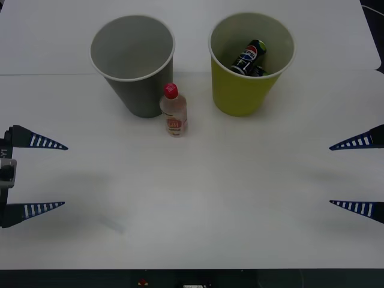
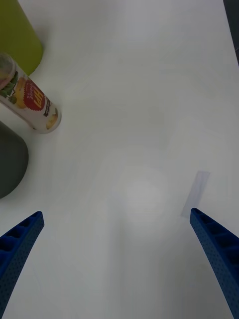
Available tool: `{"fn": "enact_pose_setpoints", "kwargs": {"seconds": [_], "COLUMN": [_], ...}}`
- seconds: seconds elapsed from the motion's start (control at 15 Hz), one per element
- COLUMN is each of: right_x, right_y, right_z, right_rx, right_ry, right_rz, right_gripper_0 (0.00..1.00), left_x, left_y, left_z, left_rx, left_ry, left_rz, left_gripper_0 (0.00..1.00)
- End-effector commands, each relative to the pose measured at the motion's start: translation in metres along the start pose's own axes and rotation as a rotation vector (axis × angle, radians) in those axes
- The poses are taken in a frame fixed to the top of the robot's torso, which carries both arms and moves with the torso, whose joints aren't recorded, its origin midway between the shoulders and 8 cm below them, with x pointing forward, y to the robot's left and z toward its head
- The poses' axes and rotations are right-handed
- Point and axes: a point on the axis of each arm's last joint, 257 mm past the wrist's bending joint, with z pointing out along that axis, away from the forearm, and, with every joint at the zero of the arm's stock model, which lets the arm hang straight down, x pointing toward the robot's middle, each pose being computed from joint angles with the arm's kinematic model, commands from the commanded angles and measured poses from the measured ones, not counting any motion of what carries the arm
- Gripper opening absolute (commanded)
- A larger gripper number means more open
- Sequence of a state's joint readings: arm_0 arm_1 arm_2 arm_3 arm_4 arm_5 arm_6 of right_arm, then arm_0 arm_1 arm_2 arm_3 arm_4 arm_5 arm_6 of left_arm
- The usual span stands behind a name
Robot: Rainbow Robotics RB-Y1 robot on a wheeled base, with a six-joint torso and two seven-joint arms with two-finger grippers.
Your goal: Put the can into the green bin and the plastic bottle into the gray bin
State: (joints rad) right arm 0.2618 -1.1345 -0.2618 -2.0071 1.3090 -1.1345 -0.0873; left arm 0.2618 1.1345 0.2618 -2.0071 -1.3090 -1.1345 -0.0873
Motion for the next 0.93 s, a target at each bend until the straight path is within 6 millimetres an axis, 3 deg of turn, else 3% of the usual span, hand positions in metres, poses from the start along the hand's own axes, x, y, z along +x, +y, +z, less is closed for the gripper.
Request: {"fn": "enact_pose_setpoints", "kwargs": {"seconds": [0.07, 0.53, 0.93], "right_x": [0.000, 0.000, 0.000], "right_y": [0.000, 0.000, 0.000], "right_z": [0.000, 0.000, 0.000], "right_rx": [0.000, 0.000, 0.000], "right_ry": [0.000, 0.000, 0.000], "right_rz": [0.000, 0.000, 0.000], "right_gripper_0": [1.00, 1.00, 1.00], "left_x": [0.000, 0.000, -0.016], "left_y": [0.000, 0.014, 0.011], "left_z": [0.000, -0.005, 0.020], "left_rx": [0.000, -0.072, -0.149], "left_ry": [0.000, -0.007, -0.053], "left_rz": [0.000, -0.052, -0.356], "left_gripper_0": [1.00, 1.00, 1.00]}}
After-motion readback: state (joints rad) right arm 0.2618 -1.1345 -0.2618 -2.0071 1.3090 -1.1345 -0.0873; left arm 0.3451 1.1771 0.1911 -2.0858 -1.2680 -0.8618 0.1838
